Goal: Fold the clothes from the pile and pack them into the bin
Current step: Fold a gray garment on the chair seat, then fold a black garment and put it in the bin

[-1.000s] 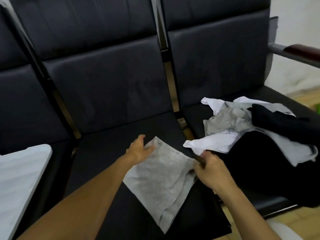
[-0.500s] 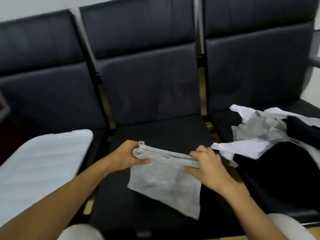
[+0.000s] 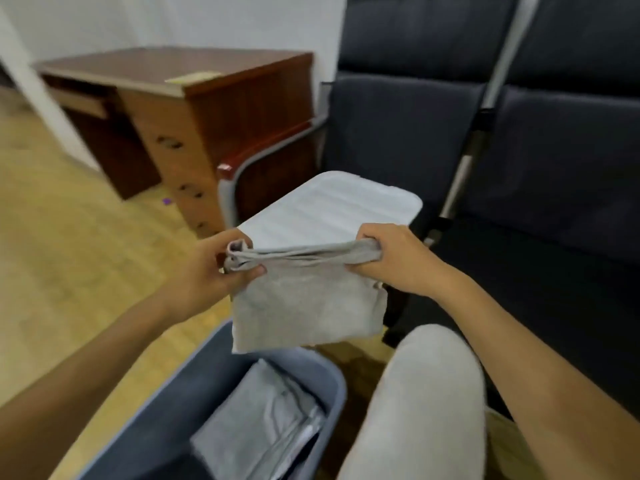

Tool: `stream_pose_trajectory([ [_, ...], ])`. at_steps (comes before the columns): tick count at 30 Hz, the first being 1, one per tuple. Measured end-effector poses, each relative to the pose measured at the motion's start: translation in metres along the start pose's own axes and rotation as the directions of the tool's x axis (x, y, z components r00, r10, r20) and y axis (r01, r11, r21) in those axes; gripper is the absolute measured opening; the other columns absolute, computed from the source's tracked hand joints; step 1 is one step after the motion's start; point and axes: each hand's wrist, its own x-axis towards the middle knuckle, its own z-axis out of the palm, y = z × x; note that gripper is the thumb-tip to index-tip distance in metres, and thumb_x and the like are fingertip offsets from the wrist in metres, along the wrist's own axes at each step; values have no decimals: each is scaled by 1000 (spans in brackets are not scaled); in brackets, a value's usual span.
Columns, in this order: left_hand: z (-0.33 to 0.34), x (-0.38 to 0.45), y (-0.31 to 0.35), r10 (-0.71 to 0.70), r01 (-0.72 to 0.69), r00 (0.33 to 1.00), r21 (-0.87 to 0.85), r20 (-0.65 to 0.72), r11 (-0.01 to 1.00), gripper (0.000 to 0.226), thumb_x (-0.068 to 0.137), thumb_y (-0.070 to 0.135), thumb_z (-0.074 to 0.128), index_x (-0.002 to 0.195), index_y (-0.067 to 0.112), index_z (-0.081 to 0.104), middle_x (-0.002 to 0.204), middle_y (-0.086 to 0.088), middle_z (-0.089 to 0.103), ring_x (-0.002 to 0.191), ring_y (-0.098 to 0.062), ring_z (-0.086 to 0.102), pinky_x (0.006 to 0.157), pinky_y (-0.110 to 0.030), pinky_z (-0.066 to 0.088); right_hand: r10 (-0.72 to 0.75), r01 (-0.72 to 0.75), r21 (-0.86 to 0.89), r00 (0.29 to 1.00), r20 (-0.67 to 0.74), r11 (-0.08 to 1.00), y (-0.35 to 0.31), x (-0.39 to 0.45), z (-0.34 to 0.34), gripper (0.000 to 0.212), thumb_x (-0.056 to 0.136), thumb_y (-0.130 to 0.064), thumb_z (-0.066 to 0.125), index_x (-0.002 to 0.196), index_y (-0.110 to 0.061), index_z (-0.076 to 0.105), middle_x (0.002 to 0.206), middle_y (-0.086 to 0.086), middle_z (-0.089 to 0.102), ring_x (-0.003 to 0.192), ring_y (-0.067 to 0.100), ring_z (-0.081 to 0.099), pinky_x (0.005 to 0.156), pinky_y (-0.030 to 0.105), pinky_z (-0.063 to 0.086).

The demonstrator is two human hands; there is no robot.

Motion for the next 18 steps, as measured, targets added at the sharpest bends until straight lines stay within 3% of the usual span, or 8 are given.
stream_pose_trajectory([
  [3,-31,-46,-33,-170,168,985,69,38,983,24,81,17,79,81,23,56,77,7,59,65,-4,53,55,-15,40,31,-18,-67,981,193,998,-19,33,58,28,79,-35,78,78,-12,63,78,4,66,72,16,62,61,33,48],
  [6,-55,-87,-77,-343,332,937,127,75,935,23,81,23,81,78,20,59,72,5,61,62,-8,55,56,-25,42,29,32,-162,930,365,986,-30,62,121,29,76,-41,77,69,-21,57,73,1,60,69,19,59,60,34,42],
  [9,-59,-118,-109,-435,426,898,116,67,897,21,82,16,78,76,16,58,67,6,60,60,-6,52,56,-30,43,36,44,-192,917,397,980,-41,79,160,29,79,-36,74,68,-25,50,73,-2,55,71,21,55,63,35,41],
  [13,-30,-157,-127,-510,503,858,97,69,859,29,81,8,74,71,23,52,64,13,52,58,-5,46,57,-19,38,75,46,-238,877,474,970,-22,76,196,18,81,-28,70,80,-25,52,84,-2,59,79,20,57,65,30,44],
  [15,-11,-177,-131,-537,520,815,135,219,844,28,79,11,77,79,28,54,82,12,56,69,-6,53,62,-18,46,167,48,-332,790,590,942,-4,63,208,17,81,-29,70,88,-30,54,97,-5,60,91,20,58,70,30,47],
  [18,8,-188,-138,-523,503,767,158,372,850,24,79,29,78,97,27,62,100,13,58,90,-4,57,76,-23,53,361,58,-463,545,757,884,14,51,206,31,86,-38,71,112,-21,64,119,0,60,109,22,59,90,35,52],
])
